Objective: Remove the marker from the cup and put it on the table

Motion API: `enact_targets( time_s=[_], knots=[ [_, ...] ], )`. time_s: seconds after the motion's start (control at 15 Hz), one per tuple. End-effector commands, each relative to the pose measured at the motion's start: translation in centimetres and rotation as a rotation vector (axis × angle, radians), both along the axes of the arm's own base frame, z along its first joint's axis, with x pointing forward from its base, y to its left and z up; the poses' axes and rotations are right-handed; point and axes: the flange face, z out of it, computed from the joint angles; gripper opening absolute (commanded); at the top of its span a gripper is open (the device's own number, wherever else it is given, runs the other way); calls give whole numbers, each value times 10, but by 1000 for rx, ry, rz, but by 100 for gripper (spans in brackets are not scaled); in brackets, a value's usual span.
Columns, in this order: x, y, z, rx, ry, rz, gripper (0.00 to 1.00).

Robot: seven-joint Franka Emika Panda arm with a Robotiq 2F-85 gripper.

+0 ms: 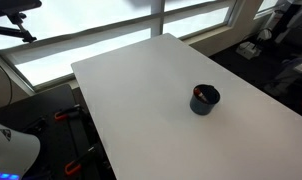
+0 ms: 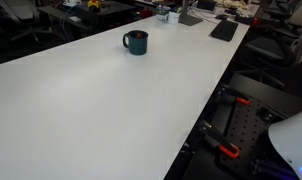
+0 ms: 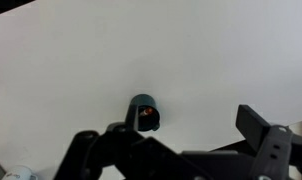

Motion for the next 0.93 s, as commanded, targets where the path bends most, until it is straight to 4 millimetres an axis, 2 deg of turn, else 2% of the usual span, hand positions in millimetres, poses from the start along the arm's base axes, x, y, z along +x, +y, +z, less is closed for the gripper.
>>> enact_targets(
  time_s=[0.0,0.27,0.47,0.67,0.73,0.87],
  knots=[
    [48,-14,-30,15,43,-8,100],
    [80,-17,-62,-78,-22,-19,100],
    [95,-15,-70,-149,-99,-12,100],
    [100,-8,-73,-161,-115,22,100],
    [99,-14,-77,-150,-98,13,100],
    [100,-11,-77,-151,-99,19,100]
  ],
)
